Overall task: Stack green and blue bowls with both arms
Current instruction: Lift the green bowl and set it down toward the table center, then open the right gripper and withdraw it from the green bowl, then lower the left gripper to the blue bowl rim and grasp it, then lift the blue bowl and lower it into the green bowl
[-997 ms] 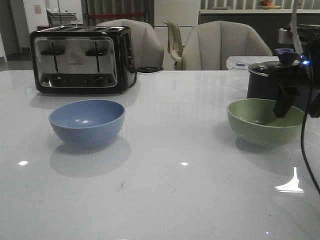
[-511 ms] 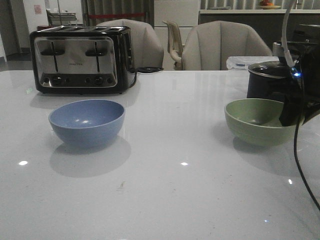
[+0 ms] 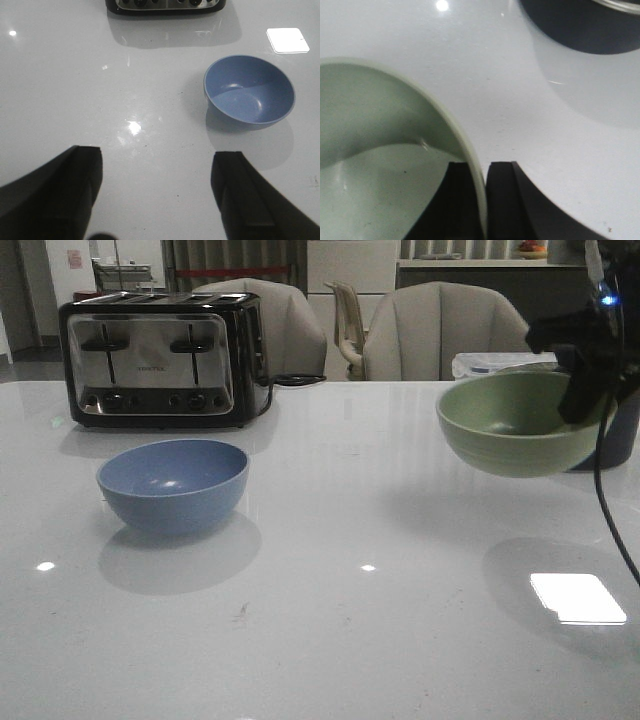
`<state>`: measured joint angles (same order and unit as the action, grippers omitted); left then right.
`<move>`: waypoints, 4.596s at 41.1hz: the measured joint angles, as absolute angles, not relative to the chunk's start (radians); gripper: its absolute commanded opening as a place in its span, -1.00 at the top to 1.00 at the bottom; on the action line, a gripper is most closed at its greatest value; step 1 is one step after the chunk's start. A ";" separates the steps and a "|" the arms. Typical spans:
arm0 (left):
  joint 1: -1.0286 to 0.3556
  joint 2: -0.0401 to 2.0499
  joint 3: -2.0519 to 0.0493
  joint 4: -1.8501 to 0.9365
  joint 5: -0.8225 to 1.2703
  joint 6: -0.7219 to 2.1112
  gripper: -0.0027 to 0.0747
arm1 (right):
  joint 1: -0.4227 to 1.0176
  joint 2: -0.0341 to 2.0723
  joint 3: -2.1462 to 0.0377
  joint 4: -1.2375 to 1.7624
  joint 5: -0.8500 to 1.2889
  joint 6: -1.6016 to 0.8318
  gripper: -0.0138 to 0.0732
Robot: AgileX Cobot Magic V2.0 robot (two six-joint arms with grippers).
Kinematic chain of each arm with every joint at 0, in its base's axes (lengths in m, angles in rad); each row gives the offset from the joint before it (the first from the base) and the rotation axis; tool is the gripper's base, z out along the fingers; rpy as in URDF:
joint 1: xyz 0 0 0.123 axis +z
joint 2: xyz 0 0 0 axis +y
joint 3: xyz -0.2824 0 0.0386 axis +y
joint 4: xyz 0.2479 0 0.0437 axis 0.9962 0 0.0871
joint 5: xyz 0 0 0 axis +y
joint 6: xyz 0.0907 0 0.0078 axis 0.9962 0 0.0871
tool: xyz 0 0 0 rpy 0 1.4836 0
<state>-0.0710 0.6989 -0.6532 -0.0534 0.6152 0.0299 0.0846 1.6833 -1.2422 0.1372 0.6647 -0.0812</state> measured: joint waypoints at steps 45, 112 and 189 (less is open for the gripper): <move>-0.071 0.699 -0.653 -0.053 0.615 0.030 -0.38 | 0.441 1.864 -1.162 0.298 0.550 -0.081 -0.34; -0.237 1.138 -0.921 -0.062 0.705 0.030 -0.38 | 0.443 0.611 -0.634 0.166 0.733 -0.174 -0.33; -0.333 1.727 -1.478 -0.333 0.899 0.274 0.67 | 0.443 0.611 -0.634 0.166 0.733 -0.176 -0.33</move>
